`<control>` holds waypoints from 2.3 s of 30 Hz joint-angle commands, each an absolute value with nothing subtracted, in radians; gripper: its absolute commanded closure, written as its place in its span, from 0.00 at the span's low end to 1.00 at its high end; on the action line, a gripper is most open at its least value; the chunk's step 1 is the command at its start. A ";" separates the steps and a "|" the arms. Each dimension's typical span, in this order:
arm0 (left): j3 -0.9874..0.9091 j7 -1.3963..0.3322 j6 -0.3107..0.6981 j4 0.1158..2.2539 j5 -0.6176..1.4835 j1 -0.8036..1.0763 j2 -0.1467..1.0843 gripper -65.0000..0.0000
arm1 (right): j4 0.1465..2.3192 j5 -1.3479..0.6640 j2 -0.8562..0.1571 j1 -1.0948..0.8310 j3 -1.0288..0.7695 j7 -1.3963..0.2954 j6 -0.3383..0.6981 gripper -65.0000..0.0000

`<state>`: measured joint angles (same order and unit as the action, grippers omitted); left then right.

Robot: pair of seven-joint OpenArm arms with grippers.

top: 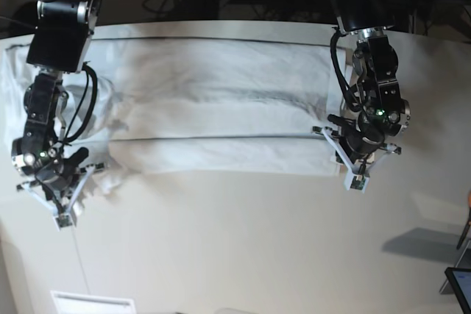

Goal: Fold the T-shirt properly

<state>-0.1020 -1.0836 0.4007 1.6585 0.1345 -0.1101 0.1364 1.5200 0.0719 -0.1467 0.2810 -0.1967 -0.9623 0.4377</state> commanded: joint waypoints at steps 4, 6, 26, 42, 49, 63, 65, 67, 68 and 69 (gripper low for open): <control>-0.102 -1.075 0.397 1.687 0.137 -0.124 0.142 1.00 | 1.713 0.064 -0.142 0.249 -0.200 -1.015 0.432 1.00; -0.081 -1.075 0.398 1.687 0.137 -0.119 0.145 1.00 | 1.781 0.064 -0.125 0.213 -0.200 -1.036 0.432 1.00; 0.013 -1.076 0.400 1.788 0.137 -0.053 0.234 1.00 | 1.998 0.064 -0.067 -0.018 -0.326 -1.093 0.490 1.00; 0.015 -1.076 0.401 1.788 0.147 -0.018 0.242 1.00 | 2.000 0.067 -0.030 -0.079 -0.510 -1.145 0.570 1.00; 0.102 -1.076 0.401 1.808 0.147 0.007 0.242 1.00 | 1.995 0.067 -0.031 -0.091 -0.510 -1.142 0.570 1.00; 0.090 -1.161 0.400 1.992 0.139 0.061 0.283 1.00 | 1.888 0.068 -0.030 -0.088 -0.460 -1.035 0.570 1.00; 0.090 -1.185 0.400 2.014 0.139 0.062 0.283 1.00 | 1.885 0.068 -0.027 -0.090 -0.460 -1.026 0.570 1.00; 0.090 -1.188 0.400 2.014 0.139 0.062 0.283 1.00 | 1.883 0.067 -0.027 -0.090 -0.460 -1.029 0.570 1.00; 0.090 -1.188 0.400 2.014 0.139 0.062 0.283 1.00 | 1.883 0.070 -0.027 -0.090 -0.460 -1.029 0.570 1.00; 0.090 -1.188 0.400 2.015 0.139 0.068 0.283 1.00 | 1.883 0.070 -0.027 -0.090 -0.461 -1.029 0.570 1.00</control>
